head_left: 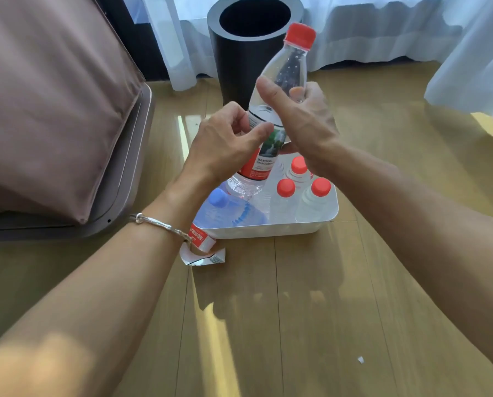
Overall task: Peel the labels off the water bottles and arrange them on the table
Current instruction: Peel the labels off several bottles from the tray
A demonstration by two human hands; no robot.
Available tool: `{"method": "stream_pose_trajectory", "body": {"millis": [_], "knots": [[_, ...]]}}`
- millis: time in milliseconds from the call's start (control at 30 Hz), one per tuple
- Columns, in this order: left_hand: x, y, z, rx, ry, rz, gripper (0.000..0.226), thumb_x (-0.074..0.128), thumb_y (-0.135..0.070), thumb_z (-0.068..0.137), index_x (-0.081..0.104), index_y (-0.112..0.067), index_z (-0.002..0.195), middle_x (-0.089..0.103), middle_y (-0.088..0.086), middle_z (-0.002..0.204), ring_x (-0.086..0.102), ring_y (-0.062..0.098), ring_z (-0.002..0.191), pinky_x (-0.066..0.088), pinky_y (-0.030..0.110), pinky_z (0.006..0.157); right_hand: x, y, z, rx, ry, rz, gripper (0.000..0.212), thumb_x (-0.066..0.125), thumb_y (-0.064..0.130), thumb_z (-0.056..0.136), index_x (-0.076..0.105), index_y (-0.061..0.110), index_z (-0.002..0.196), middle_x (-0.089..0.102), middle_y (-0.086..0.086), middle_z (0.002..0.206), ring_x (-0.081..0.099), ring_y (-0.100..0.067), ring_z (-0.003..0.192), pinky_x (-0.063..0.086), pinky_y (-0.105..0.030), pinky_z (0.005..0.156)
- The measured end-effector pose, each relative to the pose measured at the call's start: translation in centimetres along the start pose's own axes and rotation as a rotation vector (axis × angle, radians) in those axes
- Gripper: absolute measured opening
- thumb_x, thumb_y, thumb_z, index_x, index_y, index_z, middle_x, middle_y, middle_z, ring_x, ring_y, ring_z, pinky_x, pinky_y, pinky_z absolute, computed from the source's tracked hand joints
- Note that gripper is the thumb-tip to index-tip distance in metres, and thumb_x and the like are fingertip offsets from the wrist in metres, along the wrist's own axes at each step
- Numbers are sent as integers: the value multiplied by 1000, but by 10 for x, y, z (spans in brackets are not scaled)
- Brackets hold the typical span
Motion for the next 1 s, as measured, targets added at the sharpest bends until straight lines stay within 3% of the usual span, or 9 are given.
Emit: {"method": "stream_pose_trajectory", "body": {"millis": [133,300,600,700,800,1000], "knots": [[-7,2,2,1,-11,90,30,68,-40,86,55,-16,73,56,-10,64,47,2,57,37,11,52,3,1,-2,-10,-24,-62,55,69,71,62,52,31,95,65,4,99,69,-18,93,59,-48,79],[-10,4,-1,-14,-31,178,22,62,-33,85,64,-14,76,59,-10,65,52,1,59,36,6,50,5,-1,-3,-41,-31,-152,49,70,68,69,51,31,95,64,5,96,68,-16,91,59,-47,79],[-16,6,1,-8,-69,208,22,55,-20,87,54,-15,65,50,-9,57,45,4,54,34,9,49,9,4,-9,-84,-16,-250,49,70,62,77,53,24,102,63,8,91,66,-11,87,59,-45,79],[-17,6,0,-1,-58,196,20,54,-21,89,56,-14,70,52,-9,59,47,3,55,36,9,50,10,3,-9,-62,-12,-245,43,69,62,77,52,28,96,62,8,91,66,-12,88,59,-45,79],[-17,-1,-2,-1,-26,105,21,56,-25,92,48,-23,72,55,-12,60,53,-4,52,36,6,49,7,6,-7,-34,-48,-201,43,69,65,75,50,31,93,62,7,93,67,-14,89,60,-46,78],[-11,-7,-3,7,21,58,23,64,-36,92,53,-20,79,60,-16,68,53,-19,53,35,1,51,-2,10,-8,-41,-116,-236,49,69,65,75,53,26,99,59,10,88,64,-10,85,59,-46,79]]}}
Point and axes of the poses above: each hand's wrist, its own z-axis towards the middle knuckle, its own x-axis out of the palm, y = z × x, the point moved 8 cm from there along z, towards the middle knuckle
